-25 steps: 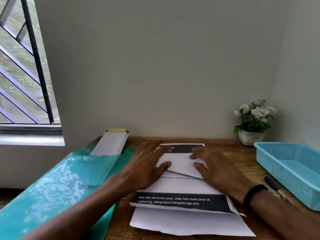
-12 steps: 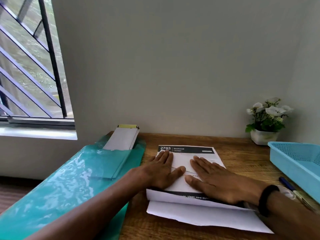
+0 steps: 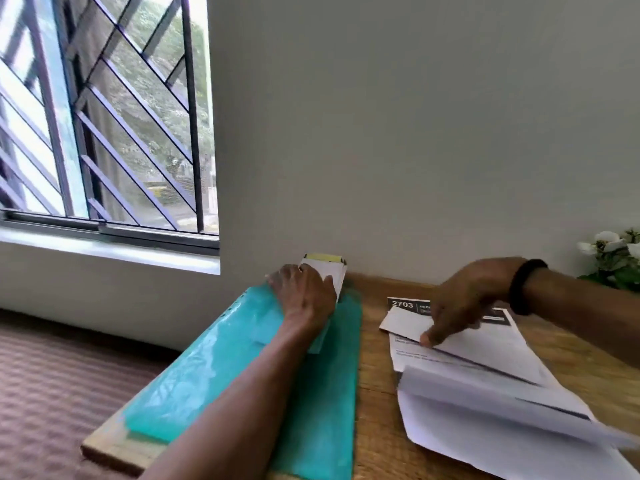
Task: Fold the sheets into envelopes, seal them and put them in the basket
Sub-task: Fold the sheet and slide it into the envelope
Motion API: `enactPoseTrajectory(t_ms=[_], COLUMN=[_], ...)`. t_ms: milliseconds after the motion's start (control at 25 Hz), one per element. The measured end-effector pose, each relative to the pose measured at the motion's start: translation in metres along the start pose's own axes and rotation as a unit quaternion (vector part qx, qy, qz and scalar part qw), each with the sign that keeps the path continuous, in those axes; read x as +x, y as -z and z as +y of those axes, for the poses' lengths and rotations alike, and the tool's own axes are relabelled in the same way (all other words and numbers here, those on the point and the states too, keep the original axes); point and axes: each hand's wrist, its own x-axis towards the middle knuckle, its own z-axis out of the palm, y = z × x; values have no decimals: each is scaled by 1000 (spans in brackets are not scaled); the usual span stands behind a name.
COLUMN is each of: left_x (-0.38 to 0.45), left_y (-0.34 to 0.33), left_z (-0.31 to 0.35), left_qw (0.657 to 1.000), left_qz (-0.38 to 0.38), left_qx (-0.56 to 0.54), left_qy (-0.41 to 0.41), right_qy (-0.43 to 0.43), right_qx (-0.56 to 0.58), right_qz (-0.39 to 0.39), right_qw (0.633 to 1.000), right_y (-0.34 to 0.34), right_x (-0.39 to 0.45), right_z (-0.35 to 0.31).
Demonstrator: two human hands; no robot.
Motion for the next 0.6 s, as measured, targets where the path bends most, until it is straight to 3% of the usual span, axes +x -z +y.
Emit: enactPoseTrajectory(t_ms=[80, 200, 400, 600], left_x=[2, 4, 3, 9], left_y=[-5, -7, -6, -5], left_z=[-9, -14, -16, -20], left_qw=[998, 996, 988, 945], left_qz=[-46, -50, 13, 83], left_qx=[-5, -43, -146, -295], left_qy=[46, 63, 52, 112], right_qy=[6, 45, 33, 106], right_qx=[11, 83, 223, 270], right_qz=[3, 90, 307, 405], right_qw=[1000, 991, 924, 867], right_y=[40, 86, 95, 81], right_x=[14, 50, 111, 141], right_z=[-21, -56, -85, -85])
